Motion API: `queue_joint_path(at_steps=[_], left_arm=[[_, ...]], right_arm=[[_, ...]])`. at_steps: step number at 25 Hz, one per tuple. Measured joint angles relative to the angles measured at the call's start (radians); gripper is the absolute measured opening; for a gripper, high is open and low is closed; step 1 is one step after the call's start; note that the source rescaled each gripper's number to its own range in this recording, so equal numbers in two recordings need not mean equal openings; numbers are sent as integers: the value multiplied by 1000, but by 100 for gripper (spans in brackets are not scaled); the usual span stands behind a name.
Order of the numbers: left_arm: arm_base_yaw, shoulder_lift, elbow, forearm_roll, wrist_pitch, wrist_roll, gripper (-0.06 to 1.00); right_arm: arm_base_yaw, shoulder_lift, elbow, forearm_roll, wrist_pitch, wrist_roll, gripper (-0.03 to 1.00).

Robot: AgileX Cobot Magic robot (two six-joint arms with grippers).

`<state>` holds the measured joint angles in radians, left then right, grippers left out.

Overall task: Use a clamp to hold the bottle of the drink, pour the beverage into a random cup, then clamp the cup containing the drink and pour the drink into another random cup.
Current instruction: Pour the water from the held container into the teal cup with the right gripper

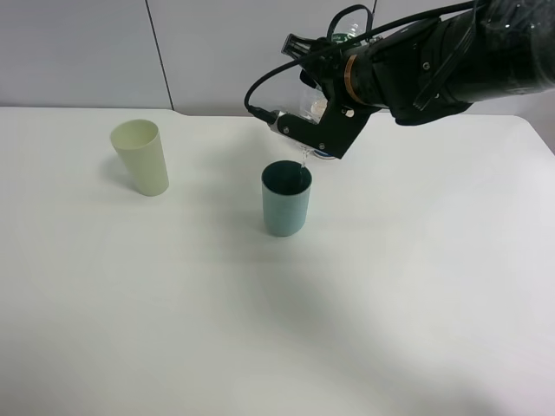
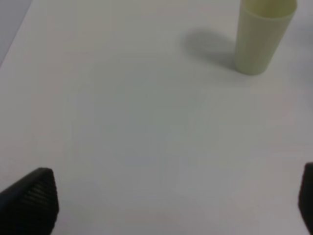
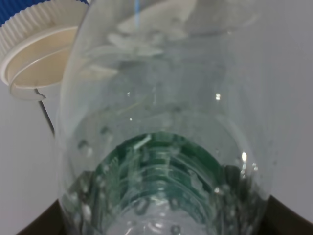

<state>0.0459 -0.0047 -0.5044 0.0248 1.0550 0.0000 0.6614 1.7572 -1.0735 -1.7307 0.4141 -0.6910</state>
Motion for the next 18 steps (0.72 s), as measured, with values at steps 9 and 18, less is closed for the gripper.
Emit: queue_joint_path(at_steps=[9,18], left_arm=[[0,0,0,0,0,0,100],[0,0,0,0,0,0,100]], right_arm=[[0,0,0,3,0,111,0],[4,0,0,386,-37,614,0]])
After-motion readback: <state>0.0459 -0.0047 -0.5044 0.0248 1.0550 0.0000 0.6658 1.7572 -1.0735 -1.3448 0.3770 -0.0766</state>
